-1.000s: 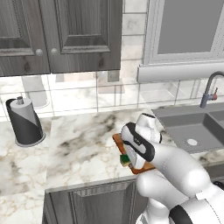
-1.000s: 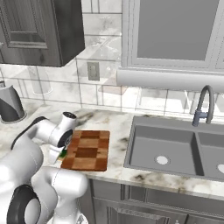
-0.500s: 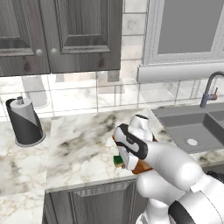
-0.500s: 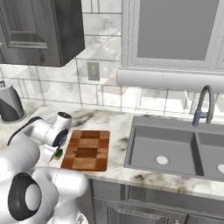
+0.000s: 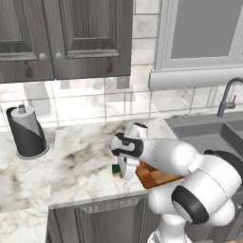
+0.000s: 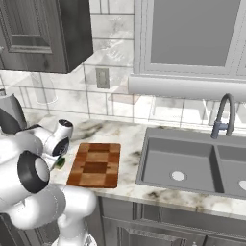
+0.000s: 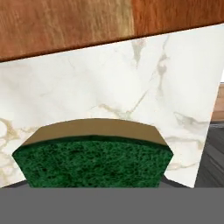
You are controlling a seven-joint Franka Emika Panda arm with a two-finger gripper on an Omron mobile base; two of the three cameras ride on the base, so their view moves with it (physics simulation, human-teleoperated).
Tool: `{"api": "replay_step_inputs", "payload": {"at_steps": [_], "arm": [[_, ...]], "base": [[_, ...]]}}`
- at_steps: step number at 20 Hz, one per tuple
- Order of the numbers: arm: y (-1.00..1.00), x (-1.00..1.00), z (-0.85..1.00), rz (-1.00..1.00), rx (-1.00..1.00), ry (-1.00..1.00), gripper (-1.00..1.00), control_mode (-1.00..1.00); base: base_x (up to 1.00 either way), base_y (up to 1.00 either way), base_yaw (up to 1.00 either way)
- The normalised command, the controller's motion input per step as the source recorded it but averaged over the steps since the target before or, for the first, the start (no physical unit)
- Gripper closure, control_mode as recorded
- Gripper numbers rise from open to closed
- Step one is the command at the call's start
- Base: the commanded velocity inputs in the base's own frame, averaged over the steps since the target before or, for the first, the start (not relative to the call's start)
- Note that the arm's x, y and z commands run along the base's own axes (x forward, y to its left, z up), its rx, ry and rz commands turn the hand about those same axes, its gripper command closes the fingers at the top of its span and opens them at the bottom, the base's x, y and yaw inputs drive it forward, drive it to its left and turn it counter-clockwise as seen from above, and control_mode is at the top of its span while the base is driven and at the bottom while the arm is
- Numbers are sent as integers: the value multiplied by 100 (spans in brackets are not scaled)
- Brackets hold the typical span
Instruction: Pick up the sponge from the counter and clean the cutting board by briefly scrubbing or pressing down on the cutting board. Once finished, release the sponge.
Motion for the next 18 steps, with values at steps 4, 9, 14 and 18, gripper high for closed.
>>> {"api": "replay_step_inputs", "payload": {"at_steps": [4,9,14,18], "arm": [[33,55,-13,0,0,5,100,-100],[34,46,-25,0,0,13,-100,-100],[19,17,-22,0,0,5,-100,-100],[2,0,-2,0,0,0,-100,-100]], "base": [[0,0,0],[0,0,0],[0,0,0],[0,0,0]]}}
